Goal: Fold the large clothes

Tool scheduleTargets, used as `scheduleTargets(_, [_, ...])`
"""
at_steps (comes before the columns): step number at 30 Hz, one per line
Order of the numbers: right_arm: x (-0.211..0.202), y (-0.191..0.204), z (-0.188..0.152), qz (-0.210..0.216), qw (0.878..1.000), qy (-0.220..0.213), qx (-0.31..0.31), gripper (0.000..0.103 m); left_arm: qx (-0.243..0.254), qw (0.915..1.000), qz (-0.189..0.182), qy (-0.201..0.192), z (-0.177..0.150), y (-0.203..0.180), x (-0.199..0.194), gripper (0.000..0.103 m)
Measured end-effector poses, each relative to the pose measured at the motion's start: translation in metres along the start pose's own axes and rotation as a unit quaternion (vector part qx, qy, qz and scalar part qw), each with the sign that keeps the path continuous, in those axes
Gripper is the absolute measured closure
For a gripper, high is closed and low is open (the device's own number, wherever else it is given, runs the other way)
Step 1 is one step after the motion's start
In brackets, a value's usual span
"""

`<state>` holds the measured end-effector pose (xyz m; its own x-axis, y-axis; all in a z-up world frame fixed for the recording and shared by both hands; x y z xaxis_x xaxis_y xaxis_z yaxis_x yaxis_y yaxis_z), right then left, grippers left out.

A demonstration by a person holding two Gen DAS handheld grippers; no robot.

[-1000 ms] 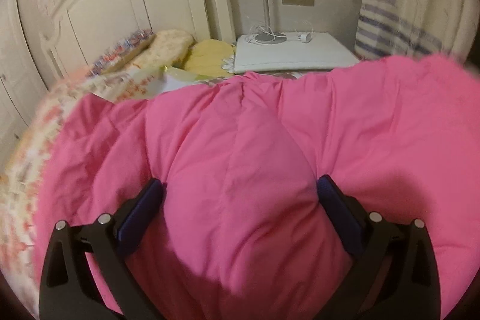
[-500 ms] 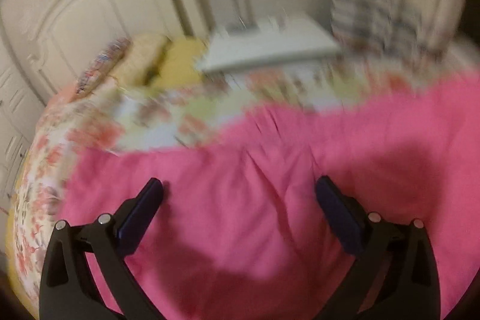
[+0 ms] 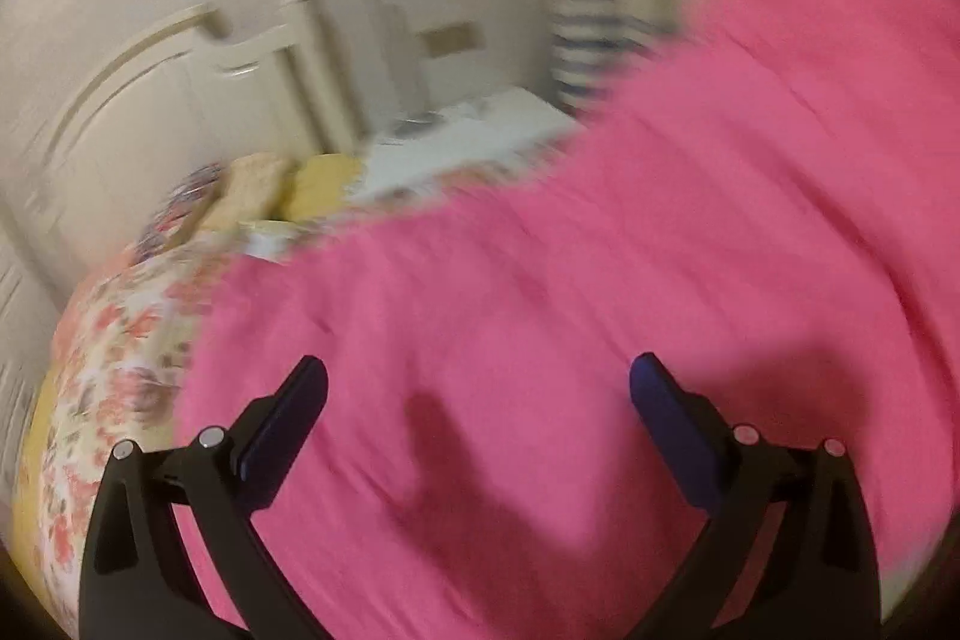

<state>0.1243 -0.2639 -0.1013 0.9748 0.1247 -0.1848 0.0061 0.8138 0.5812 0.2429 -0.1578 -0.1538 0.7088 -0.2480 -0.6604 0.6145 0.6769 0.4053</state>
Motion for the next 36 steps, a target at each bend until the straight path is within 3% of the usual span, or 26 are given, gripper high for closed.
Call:
scheduleTargets(3, [0.011,0.03,-0.006,0.001,0.999,0.012,-0.038,0.064,-0.009,0.9992,0.03,-0.024,-0.023,-0.022,0.004,0.003])
scheduleTargets(8, [0.028,0.092,-0.024,-0.02,0.989,0.016,-0.148,0.063,-0.083,0.9949,-0.053,-0.021,-0.042,-0.001,-0.001,0.006])
scheduleTargets(9, [0.032,0.103,-0.027,-0.026,0.986,0.017,-0.165,0.063,-0.105,0.9911,-0.076,-0.028,-0.048,0.014,-0.013,0.007])
scheduleTargets(11, [0.047,0.136,-0.038,-0.041,0.975,0.016,-0.217,0.063,-0.146,0.9851,-0.078,-0.048,-0.061,0.05,-0.036,0.006])
scheduleTargets(13, [0.063,0.162,-0.054,-0.06,0.963,0.015,-0.262,0.061,-0.187,0.9794,-0.043,-0.064,-0.077,0.099,-0.062,0.007])
scheduleTargets(15, [0.084,0.192,-0.082,-0.08,0.944,0.011,-0.321,0.057,-0.242,0.9667,-0.012,-0.083,-0.1,0.158,-0.094,0.007])
scheduleTargets(18, [0.122,0.231,-0.142,-0.091,0.894,0.031,-0.437,0.054,-0.296,0.9487,0.049,-0.101,-0.129,0.227,-0.138,0.007])
scheduleTargets(20, [0.149,0.248,-0.203,-0.098,0.834,0.061,-0.539,0.051,-0.305,0.9434,0.073,-0.109,-0.134,0.261,-0.165,0.006])
scheduleTargets(22, [0.168,0.249,-0.262,-0.108,0.769,0.09,-0.623,0.042,-0.287,0.9495,0.069,-0.107,-0.116,0.275,-0.173,0.003])
scheduleTargets(23, [0.172,0.247,-0.287,-0.115,0.735,0.081,-0.664,0.041,-0.271,0.9549,0.065,-0.103,-0.106,0.275,-0.174,0.003])
scheduleTargets(24, [0.174,0.245,-0.298,-0.12,0.718,0.071,-0.682,0.041,-0.235,0.9651,0.06,-0.099,-0.085,0.268,-0.175,0.003])
scheduleTargets(25, [0.174,0.243,-0.305,-0.119,0.713,0.066,-0.688,0.041,-0.215,0.9699,0.059,-0.099,-0.07,0.259,-0.176,0.002])
scheduleTargets(28, [0.175,0.236,-0.298,-0.115,0.724,0.071,-0.677,0.04,-0.132,0.9847,0.053,-0.1,-0.01,0.223,-0.159,0.002])
scheduleTargets(31, [0.173,0.23,-0.29,-0.114,0.732,0.075,-0.668,0.037,-0.06,0.9951,0.037,-0.069,0.041,0.184,-0.106,0.002])
scheduleTargets(34, [0.163,0.227,-0.292,-0.111,0.732,0.07,-0.668,0.032,-0.006,0.9973,0.072,0.013,0.049,0.174,-0.028,0.002])
scheduleTargets(36, [0.151,0.234,-0.295,-0.104,0.734,0.064,-0.668,0.026,-0.012,0.9985,0.048,0.024,0.039,0.181,0.008,0.002])
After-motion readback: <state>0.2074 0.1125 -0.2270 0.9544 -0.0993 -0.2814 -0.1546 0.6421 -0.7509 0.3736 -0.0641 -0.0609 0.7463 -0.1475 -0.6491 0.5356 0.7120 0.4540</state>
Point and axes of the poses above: each gripper's, at about its wrist camera, not at the fingertips, and x roughly the way its jaws point, y to its left, z to its top, the point moved 7 cm from there along x, roughly the way its jaws point, and after that the axes turned 14 degrees about x, right-handed, at the moved point
